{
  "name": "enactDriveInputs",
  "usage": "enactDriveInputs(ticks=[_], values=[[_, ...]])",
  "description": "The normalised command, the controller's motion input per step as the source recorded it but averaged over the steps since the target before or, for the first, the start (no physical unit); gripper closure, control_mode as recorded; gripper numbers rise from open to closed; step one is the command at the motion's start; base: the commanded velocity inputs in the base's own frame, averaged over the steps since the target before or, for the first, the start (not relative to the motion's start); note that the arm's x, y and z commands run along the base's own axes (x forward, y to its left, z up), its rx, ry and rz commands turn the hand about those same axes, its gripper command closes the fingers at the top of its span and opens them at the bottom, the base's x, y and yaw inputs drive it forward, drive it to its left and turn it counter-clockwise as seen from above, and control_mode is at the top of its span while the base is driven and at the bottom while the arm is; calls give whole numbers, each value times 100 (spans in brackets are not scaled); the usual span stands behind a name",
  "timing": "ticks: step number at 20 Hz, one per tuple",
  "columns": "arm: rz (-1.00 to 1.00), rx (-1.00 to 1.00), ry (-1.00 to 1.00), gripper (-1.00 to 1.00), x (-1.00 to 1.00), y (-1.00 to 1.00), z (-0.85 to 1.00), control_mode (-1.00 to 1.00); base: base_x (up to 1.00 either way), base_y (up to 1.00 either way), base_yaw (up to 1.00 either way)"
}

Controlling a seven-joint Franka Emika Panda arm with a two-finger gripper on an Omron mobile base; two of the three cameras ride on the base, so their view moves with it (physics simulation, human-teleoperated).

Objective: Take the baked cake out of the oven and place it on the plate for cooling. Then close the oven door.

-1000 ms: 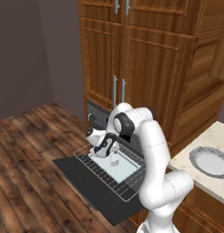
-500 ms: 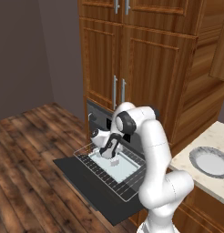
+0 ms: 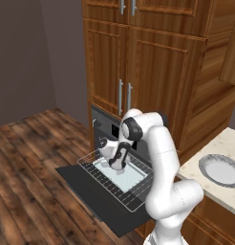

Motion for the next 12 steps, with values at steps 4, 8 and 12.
enactDriveInputs(ticks=[4,8,12], values=[[0,4,-3,-100,0,0,-6,-100,0,0,0],[0,4,-2,100,0,0,-6,-100,0,0,0],[0,5,0,100,0,0,-3,-100,0,0,0]])
